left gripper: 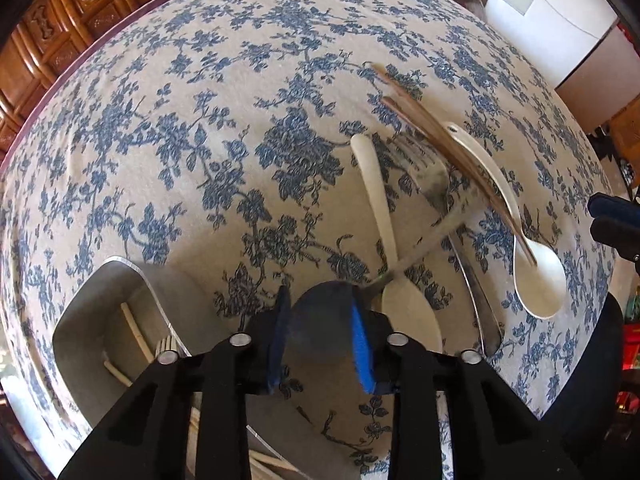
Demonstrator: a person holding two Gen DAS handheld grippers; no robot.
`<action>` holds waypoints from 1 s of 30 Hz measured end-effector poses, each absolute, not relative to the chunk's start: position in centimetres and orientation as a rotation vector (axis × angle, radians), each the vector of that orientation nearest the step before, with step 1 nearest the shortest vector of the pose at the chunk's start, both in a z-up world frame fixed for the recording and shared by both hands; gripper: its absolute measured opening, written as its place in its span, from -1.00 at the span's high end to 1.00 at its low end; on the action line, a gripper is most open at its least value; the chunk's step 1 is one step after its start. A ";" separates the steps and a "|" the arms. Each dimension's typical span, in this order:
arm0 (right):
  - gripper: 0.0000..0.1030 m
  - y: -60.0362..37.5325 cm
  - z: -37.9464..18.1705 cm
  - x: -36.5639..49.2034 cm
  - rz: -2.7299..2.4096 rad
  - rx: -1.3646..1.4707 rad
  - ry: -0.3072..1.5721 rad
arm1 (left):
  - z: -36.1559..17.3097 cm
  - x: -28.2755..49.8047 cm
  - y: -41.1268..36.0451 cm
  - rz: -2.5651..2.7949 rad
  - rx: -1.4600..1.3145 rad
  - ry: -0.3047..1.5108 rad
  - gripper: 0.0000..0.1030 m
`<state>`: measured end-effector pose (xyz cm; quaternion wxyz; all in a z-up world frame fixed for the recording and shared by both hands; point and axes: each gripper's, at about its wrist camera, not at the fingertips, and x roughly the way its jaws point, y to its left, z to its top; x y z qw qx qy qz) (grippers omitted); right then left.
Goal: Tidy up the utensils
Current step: 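Grasp the metal spoon beside the tray with the left tool, then grasp a wooden chopstick with the right tool while the left tool holds the metal spoon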
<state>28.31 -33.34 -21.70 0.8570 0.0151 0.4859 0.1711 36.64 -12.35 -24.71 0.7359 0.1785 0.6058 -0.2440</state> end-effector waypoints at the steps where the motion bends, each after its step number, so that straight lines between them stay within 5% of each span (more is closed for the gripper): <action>1: 0.67 -33.4 -21.7 28.3 0.360 0.034 1.021 | -24.5 36.5 -12.2 -0.539 0.381 1.336 0.58; 14: 0.67 -33.2 -21.8 27.1 0.351 0.056 1.023 | -24.6 34.9 -11.2 -0.528 0.381 1.326 0.58; 16: 0.67 -33.5 -21.9 27.0 0.347 0.063 1.024 | -24.5 34.9 -11.3 -0.527 0.376 1.324 0.93; 30: 0.67 -34.0 -23.6 26.3 0.318 0.086 1.031 | -18.5 30.4 -8.8 -0.455 0.192 1.136 1.00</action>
